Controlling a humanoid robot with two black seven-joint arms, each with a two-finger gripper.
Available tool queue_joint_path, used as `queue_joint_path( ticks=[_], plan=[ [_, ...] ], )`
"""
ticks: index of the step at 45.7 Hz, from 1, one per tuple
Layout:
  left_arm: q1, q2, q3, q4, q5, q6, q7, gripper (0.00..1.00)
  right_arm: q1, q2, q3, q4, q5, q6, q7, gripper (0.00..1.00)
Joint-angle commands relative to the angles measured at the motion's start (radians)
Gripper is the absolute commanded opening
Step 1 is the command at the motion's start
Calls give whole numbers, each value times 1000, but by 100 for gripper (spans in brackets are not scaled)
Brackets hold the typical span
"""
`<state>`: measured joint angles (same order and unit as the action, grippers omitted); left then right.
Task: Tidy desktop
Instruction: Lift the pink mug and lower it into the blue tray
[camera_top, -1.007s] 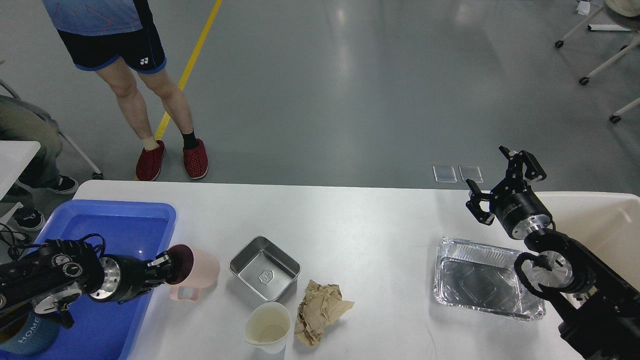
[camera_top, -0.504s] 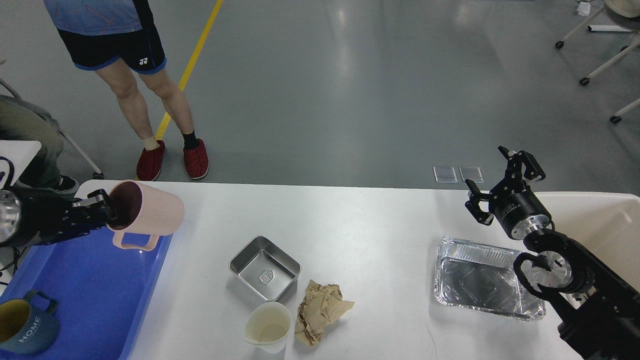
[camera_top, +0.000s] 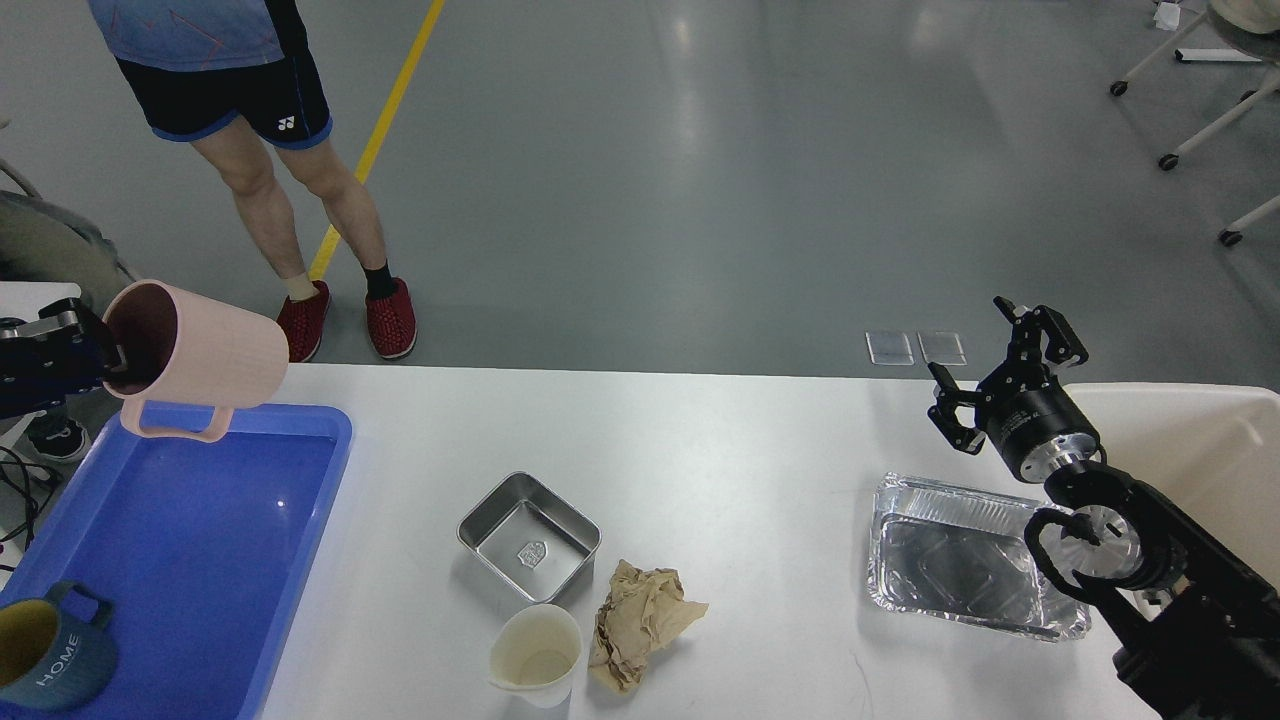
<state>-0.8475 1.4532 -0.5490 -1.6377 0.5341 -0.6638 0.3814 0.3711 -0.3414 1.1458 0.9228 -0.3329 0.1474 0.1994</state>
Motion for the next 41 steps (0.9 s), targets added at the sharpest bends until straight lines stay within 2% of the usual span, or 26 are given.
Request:
queue_joint_path(
  ticks=[1, 7, 12, 20, 30, 41],
  plan=[
    [15, -11, 21, 4, 0, 13, 1, 0, 0, -2, 0, 1, 0, 0, 0, 100],
    [38, -30, 119, 22, -2, 55, -3, 1, 0, -1, 0, -1, 0, 0, 0, 100],
    [62, -65, 265, 75, -2, 131, -3, 1, 0, -1, 0, -1, 0, 1, 0, 100],
    [97, -115, 400, 147, -2, 254, -4, 2, -1, -1, 0, -5, -2, 0, 0, 100],
    [165, -191, 423, 225, -2, 303, -9, 2, 0, 1, 0, -9, -2, 1, 0, 100],
    [245, -246, 426, 243, 0, 368, -9, 2, -1, -1, 0, -9, -2, 0, 0, 100]
  ],
)
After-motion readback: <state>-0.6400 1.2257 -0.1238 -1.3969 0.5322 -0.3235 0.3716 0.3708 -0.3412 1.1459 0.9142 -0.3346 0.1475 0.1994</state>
